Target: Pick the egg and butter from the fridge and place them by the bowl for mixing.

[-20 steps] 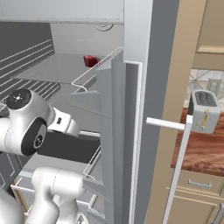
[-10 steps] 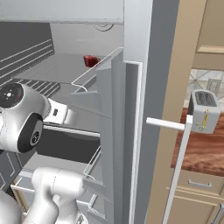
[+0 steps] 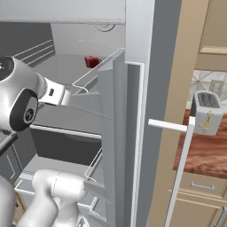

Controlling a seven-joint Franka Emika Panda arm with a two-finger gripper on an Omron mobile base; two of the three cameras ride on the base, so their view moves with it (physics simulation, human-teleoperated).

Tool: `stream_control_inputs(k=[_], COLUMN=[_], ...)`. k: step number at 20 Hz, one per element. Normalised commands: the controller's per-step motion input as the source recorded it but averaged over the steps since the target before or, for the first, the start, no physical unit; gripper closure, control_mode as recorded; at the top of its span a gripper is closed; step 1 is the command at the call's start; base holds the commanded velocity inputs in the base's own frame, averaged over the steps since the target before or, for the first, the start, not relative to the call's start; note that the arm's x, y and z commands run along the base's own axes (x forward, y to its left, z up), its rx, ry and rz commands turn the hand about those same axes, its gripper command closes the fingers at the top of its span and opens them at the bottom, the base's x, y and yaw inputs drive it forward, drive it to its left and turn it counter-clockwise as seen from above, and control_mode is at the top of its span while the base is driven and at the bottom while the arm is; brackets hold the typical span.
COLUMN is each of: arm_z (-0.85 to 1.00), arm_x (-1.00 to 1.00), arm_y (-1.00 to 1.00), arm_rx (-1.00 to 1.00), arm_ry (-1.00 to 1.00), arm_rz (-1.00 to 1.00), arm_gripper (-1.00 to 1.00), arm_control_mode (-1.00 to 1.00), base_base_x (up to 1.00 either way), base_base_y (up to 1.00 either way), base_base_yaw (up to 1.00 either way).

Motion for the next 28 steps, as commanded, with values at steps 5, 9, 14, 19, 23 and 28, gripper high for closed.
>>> stream_control_inputs(k=[5,9,14,19,23,28], arm_z=[0.35,0.00,-0.02,0.00,0.10,0.00], arm_x=[0.14,0.27,0.24,0.39,0.65,0.68], arm_y=[-0.07,-0.08,-0.01,-0.06,-0.07,-0.17], arm_rx=[0.00,-0.04,-0.06,-0.05,-0.04,-0.02], arm_ry=[0.01,-0.06,-0.22,-0.11,0.08,0.07], arm_rz=[-0.01,0.00,0.00,-0.01,-0.05,-0.01], arm_gripper=[-1.00,-1.00,-1.00,-1.00,-1.00,-1.00], arm_control_mode=[-1.00,-1.00,-1.00,-1.00,-1.00,-1.00], base_base_x=[0.00,0.00,0.00,0.00,0.00,0.00], base_base_y=[0.00,0.00,0.00,0.00,0.00,0.00], base_base_yaw=[0.00,0.00,0.00,0.00,0.00,0.00])
